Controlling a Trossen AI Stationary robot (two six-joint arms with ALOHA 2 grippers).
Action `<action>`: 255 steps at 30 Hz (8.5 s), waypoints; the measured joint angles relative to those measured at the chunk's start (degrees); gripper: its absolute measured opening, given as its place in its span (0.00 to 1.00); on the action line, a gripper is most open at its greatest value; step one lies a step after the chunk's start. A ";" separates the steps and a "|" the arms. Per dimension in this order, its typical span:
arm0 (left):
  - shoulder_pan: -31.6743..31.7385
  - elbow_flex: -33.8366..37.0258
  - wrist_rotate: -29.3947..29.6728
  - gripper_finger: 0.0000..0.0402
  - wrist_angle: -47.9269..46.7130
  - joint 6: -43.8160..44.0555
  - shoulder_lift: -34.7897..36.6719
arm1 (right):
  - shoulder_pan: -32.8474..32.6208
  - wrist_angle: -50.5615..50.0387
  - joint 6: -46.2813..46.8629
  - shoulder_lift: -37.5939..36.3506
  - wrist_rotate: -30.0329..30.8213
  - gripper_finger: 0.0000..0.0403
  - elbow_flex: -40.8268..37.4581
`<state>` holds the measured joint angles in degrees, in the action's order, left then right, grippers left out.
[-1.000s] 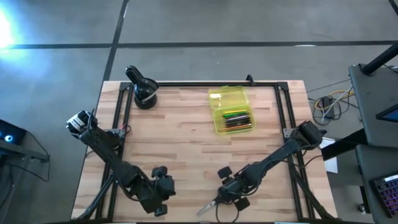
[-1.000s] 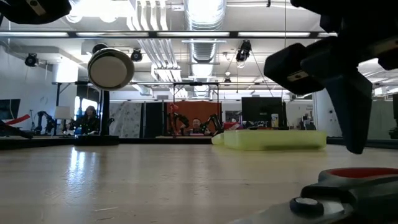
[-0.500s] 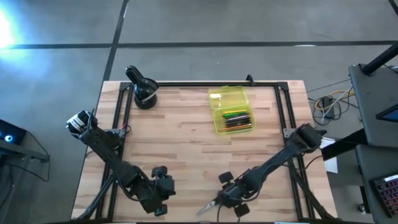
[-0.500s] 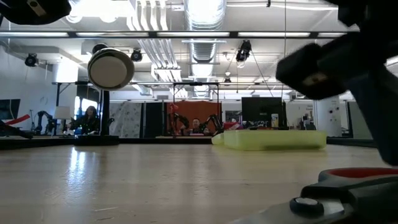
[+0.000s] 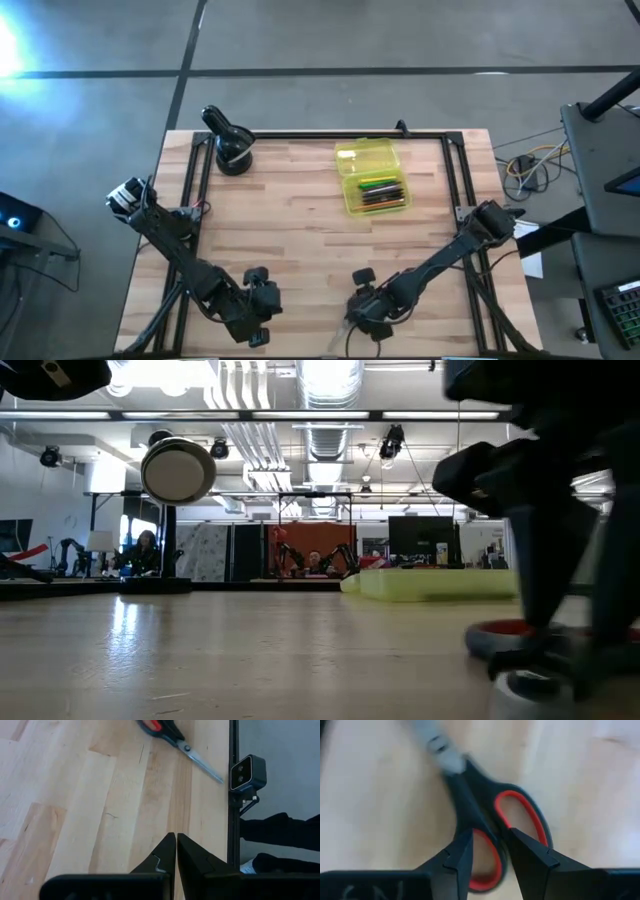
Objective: Pick & place school supplies into a supply box
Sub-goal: Put the scissors into the supply box, then return to Home Position
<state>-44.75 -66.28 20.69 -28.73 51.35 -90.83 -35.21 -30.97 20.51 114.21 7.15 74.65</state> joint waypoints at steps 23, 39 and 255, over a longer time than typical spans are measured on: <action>-0.07 0.00 0.03 0.00 0.04 0.13 0.00 | 0.49 -3.16 -21.53 -3.12 2.70 0.37 0.14; -0.04 0.00 0.44 0.00 -0.07 0.48 0.00 | 3.19 -3.18 -25.61 -2.71 -3.74 0.37 -0.14; 44.08 -0.02 2.78 0.00 23.42 -30.06 11.65 | 65.38 4.12 -7.02 -51.60 -29.55 0.08 -22.62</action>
<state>-0.67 -66.30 23.46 -5.31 21.29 -79.18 30.17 -26.85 13.48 62.61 -22.40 52.03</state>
